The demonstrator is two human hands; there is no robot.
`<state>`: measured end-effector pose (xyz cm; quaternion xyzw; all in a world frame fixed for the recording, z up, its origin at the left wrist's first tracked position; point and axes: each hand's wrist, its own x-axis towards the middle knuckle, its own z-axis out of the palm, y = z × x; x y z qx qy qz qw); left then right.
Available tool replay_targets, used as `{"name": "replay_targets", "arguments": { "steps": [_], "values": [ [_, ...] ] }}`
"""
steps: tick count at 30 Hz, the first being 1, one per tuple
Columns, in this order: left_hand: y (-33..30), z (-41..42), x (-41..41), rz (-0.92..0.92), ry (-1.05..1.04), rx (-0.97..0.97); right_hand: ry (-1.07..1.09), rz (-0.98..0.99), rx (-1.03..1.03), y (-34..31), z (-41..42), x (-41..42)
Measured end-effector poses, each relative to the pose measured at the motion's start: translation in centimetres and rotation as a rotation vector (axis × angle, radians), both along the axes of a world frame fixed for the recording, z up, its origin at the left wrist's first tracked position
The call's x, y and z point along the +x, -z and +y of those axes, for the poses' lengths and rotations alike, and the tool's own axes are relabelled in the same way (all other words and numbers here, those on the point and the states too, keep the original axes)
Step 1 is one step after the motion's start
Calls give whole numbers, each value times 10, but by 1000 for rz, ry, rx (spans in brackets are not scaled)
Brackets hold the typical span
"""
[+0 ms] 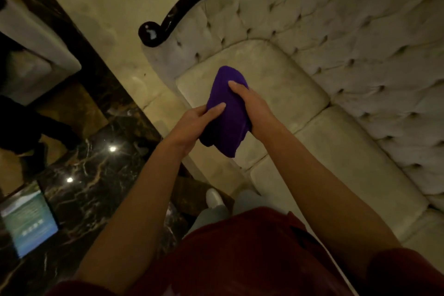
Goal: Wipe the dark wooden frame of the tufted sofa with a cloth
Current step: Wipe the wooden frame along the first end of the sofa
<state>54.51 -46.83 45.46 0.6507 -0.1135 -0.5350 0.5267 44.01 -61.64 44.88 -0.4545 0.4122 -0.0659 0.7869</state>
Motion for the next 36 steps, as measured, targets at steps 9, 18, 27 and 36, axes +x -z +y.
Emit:
{"name": "replay_targets", "arguments": {
  "steps": [9,18,27,36],
  "values": [
    [16,-69,79,-106,-231,-140,111,27,-23,48,-71,60],
    [9,-118,153,76,-357,-162,121,-108,465,65,-100,136],
    [38,-126,232,-103,-148,69,77,-123,399,62,-125,210],
    [87,-118,364,-395,-65,133,94,99,220,84,-133,332]
  ]
}}
